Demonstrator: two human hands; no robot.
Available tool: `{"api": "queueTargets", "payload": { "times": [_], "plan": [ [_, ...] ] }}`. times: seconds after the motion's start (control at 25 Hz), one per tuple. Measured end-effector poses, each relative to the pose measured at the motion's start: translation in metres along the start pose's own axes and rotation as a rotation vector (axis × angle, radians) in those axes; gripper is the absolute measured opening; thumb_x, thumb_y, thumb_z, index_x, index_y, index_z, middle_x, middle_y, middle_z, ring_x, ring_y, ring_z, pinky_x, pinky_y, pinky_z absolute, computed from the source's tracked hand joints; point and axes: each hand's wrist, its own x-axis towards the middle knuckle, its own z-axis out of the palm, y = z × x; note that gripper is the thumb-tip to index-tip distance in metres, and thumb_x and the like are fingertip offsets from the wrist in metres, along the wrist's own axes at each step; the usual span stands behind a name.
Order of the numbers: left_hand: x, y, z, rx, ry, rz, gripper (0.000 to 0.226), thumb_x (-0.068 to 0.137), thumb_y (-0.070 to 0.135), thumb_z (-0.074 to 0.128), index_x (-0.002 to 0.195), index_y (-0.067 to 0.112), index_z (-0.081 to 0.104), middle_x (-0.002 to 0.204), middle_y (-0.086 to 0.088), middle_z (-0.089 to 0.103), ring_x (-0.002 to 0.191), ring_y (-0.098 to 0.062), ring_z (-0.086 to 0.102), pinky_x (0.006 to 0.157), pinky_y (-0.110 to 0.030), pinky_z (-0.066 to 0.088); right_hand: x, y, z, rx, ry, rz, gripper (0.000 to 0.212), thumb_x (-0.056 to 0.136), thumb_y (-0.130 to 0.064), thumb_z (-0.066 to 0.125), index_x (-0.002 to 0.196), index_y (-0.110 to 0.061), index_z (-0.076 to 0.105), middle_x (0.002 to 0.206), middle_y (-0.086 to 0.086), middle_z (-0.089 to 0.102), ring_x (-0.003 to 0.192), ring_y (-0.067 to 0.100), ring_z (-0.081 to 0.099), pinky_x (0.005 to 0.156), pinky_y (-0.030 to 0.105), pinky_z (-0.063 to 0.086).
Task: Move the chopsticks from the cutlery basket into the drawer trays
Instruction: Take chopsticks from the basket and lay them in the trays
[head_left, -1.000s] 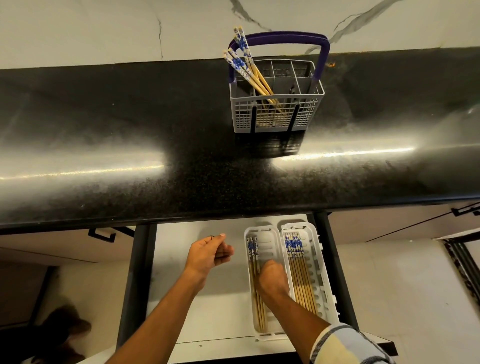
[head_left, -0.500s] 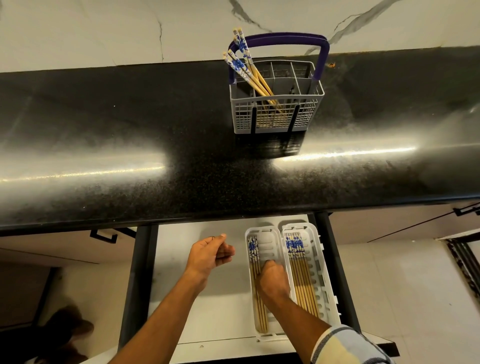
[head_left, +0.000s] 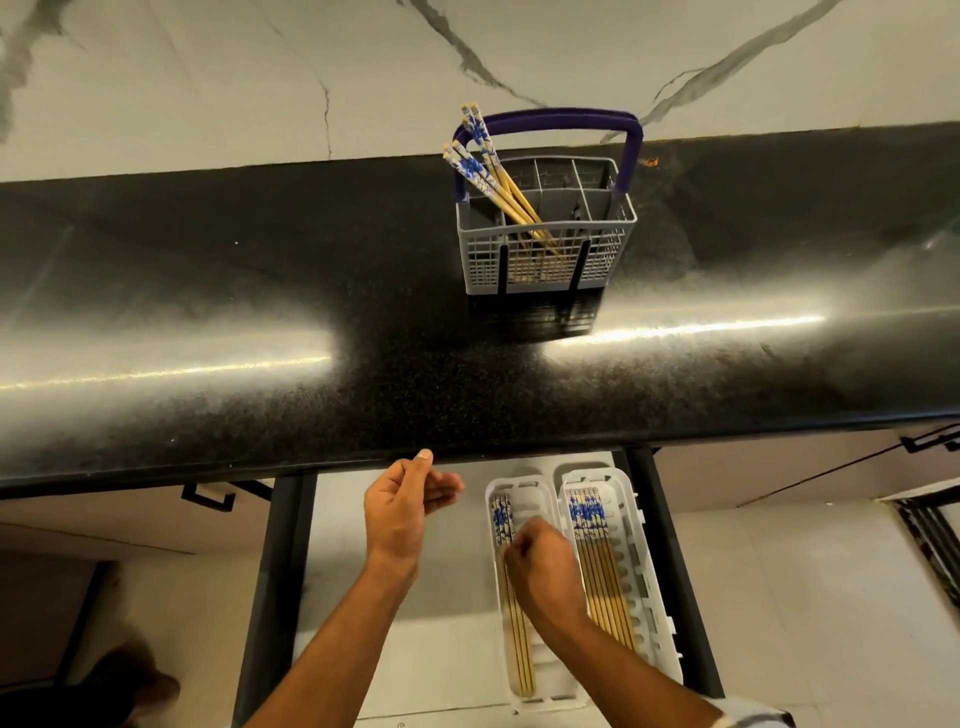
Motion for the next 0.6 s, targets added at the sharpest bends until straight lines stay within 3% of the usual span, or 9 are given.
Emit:
{"api": "queueTargets", "payload": {
  "times": [0.2, 0.36, 0.48, 0.6],
  "plan": [
    [0.013, 0.065, 0.033, -0.076, -0.08, 0.261, 0.031, 0.1, 0.016, 0.051, 0.076, 0.003, 0.067, 0.073, -0.015, 0.074, 0.072, -0.03, 0.073, 0.07, -0.036, 0.063, 0.002, -0.066, -0.091, 0.272, 0.166, -0.182, 0.011, 0.09, -0.028, 0.067, 0.083, -0.026, 0.059, 0.078, -0.005, 0.063, 0.071, 0.006, 0.061, 0.059, 0.018, 0.05],
    [0.05, 0.147, 0.067, -0.014, -0.114, 0.265, 0.02, 0.094, 0.026, 0.062, 0.088, 0.009, 0.07, 0.083, -0.013, 0.077, 0.08, -0.026, 0.075, 0.075, -0.036, 0.063, 0.007, -0.108, -0.159, 0.422, 0.346, -0.313, 0.015, 0.086, -0.025, 0.073, 0.077, -0.023, 0.061, 0.068, -0.004, 0.064, 0.063, 0.0, 0.059, 0.055, 0.01, 0.046],
    [0.093, 0.188, 0.095, 0.106, -0.033, 0.253, 0.016, 0.09, 0.027, 0.067, 0.099, 0.015, 0.071, 0.088, -0.005, 0.077, 0.089, -0.023, 0.075, 0.082, -0.038, 0.062, 0.005, -0.108, -0.188, 0.473, 0.389, -0.26, 0.016, 0.084, -0.027, 0.074, 0.074, -0.022, 0.063, 0.068, -0.001, 0.066, 0.063, 0.009, 0.06, 0.056, 0.018, 0.046],
    [0.138, 0.215, 0.117, 0.235, 0.058, 0.278, 0.041, 0.087, 0.031, 0.068, 0.125, 0.017, 0.064, 0.099, -0.001, 0.075, 0.094, -0.019, 0.072, 0.091, -0.042, 0.058, 0.004, -0.095, -0.206, 0.486, 0.447, -0.157, 0.02, 0.078, -0.03, 0.08, 0.07, -0.021, 0.065, 0.065, 0.003, 0.068, 0.067, 0.018, 0.064, 0.057, 0.019, 0.042]
  ]
}}
